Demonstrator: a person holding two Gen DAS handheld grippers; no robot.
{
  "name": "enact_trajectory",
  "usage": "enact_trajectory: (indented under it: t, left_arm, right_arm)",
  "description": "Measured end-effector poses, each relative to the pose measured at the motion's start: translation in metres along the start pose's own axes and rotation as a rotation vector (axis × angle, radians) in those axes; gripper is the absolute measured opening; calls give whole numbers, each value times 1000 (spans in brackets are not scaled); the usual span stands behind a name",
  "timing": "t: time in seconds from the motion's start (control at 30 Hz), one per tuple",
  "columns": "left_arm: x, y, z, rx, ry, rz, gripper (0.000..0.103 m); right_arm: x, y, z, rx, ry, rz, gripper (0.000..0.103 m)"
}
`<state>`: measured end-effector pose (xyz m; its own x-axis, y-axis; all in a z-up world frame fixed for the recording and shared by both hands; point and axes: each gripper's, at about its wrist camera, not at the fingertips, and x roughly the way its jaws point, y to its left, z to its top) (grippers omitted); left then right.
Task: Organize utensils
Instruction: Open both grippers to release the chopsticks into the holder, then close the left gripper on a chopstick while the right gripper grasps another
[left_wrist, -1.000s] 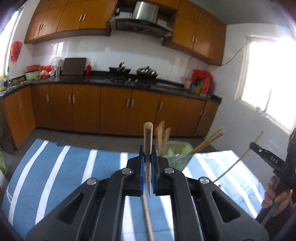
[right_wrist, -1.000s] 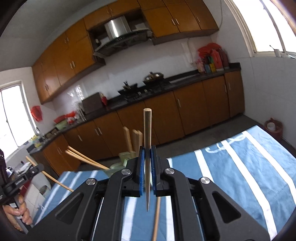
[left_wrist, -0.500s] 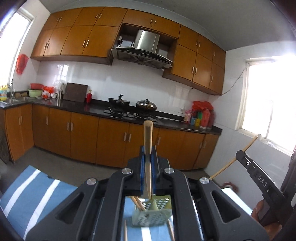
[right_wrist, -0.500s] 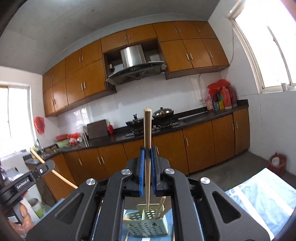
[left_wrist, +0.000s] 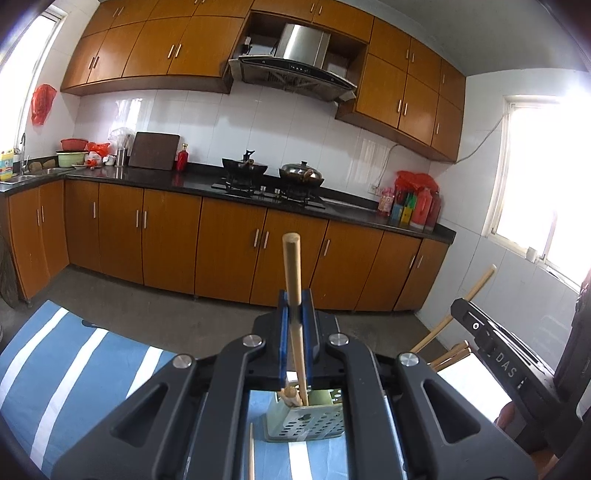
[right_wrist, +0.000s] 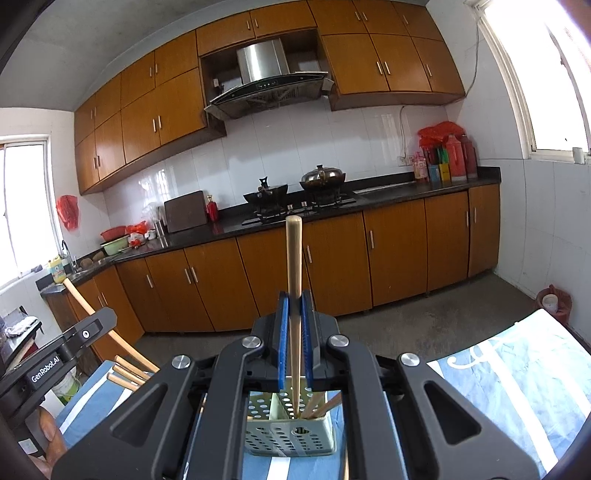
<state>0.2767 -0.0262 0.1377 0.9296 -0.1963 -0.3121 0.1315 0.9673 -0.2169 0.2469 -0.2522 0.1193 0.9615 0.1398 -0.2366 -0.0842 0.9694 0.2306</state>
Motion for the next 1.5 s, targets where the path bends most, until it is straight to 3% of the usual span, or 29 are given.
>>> enact_trajectory:
  t: [0.1,0.17,0.4,0.5,0.67,0.8,0.93,1.1,1.27,1.37,1.5]
  left_arm:
    - [-1,2,0,-1,0,6,9]
    - [-5,3,1,-6,-6,2,10]
    - [-41,13,6,-34,-37,-12,16]
    - [-61,22,-2,-33,-24,-2,19]
    - [-76,47,-47,6,70,62,23]
    - [-56,71,-106,36,242,137,23]
    - [-40,88,-156,19,393,155,23]
    - [-32,87,-190,9,483,121,23]
    - [-29,79,-203,3,519,83,24]
    - [-24,74,-205,3,524,62,26]
    - [-17,63,-209,22,533,49,26]
  right_arm:
    - [-6,-1,5,1,-4,-2,12]
    - [-13,-3,8,0,-19,-6,26]
    - [-53,-18,16,14,-60,-30,27]
    - [-72,-35,4,34,-33,-56,29]
    - [-78,-63,-45,26,105,-123,29]
    - [-61,-82,-102,76,280,-139,29]
    - [-41,-74,-151,103,425,-91,29]
    - [-18,-40,-200,36,559,-48,29]
    - [-5,-28,-219,-12,600,-70,28]
    - [1,-27,-224,-28,614,-91,12]
    - [-1,-39,-221,-2,598,-101,8]
